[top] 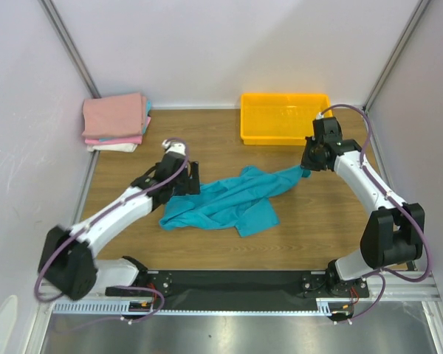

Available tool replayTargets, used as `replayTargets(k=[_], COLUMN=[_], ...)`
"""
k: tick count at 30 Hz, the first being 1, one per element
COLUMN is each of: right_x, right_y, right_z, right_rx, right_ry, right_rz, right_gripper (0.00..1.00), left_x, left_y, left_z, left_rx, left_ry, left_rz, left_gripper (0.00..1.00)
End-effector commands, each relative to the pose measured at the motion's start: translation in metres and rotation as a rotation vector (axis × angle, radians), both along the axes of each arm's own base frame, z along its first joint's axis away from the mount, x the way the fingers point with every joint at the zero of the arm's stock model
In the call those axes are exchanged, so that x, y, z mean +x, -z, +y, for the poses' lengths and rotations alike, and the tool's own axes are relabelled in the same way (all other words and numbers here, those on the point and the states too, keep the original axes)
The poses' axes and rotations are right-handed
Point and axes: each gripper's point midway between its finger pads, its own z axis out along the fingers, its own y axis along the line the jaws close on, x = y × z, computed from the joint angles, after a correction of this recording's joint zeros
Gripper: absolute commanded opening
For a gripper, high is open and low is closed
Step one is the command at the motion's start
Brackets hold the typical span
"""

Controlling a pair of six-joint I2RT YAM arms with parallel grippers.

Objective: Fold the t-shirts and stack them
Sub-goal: Flatten the tshirt out

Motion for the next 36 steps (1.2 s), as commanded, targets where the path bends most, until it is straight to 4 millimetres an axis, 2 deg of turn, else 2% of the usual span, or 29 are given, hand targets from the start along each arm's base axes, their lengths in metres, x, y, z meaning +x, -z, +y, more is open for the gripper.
replayTargets(k=[1,7,16,19,20,22,23,26,28,29,31,32,36], right_x=[0.004,0.004,0.008,0.008,0.008,0.007,0.008,0.008,0.008,0.009,0.009,0.01,0.013], right_y=[-0.02,-0.018,-0.016,-0.016,-0.015,-0.016,-0.017,-0.018,-0.019,-0.021,-0.022,-0.021,-0.023], right_z=[-0.002,-0.004,0.001,0.002,0.0,0.0,-0.001,-0.004,-0.004,-0.007,-0.01,-0.011,-0.019], right_rx=[0.012,0.012,0.033,0.033,0.029,0.027,0.025,0.014,0.006,0.0,-0.01,-0.013,-0.013], right_ry=[0.013,0.036,0.026,0.027,0.033,0.033,0.033,0.04,0.041,0.048,0.053,0.058,0.07], right_rz=[-0.07,-0.067,-0.062,-0.059,-0.058,-0.061,-0.063,-0.066,-0.066,-0.071,-0.073,-0.072,-0.081], right_gripper=[0.0,0.0,0.0,0.0,0.0,0.0,0.0,0.0,0.0,0.0,0.0,0.0,0.0], left_x=[0.006,-0.007,-0.017,-0.02,-0.02,-0.019,-0.016,-0.012,-0.012,-0.009,-0.011,-0.014,-0.032], left_y=[0.017,0.051,0.081,0.09,0.092,0.093,0.091,0.075,0.061,0.042,0.027,0.012,-0.014], left_z=[-0.011,-0.009,-0.016,-0.017,-0.014,-0.007,0.0,0.017,0.027,0.032,0.042,0.052,0.083], left_rx=[0.135,0.159,0.145,0.146,0.152,0.178,0.202,0.244,0.256,0.219,0.178,0.126,0.017], left_ry=[0.147,0.137,0.147,0.132,0.102,0.059,0.011,-0.096,-0.155,-0.212,-0.272,-0.339,-0.514], left_rz=[0.108,0.195,0.232,0.248,0.249,0.256,0.243,0.21,0.181,0.121,0.08,0.046,-0.038], left_gripper=[0.88,0.82,0.76,0.63,0.51,0.36,0.24,0.06,0.01,0.0,0.0,0.0,0.0])
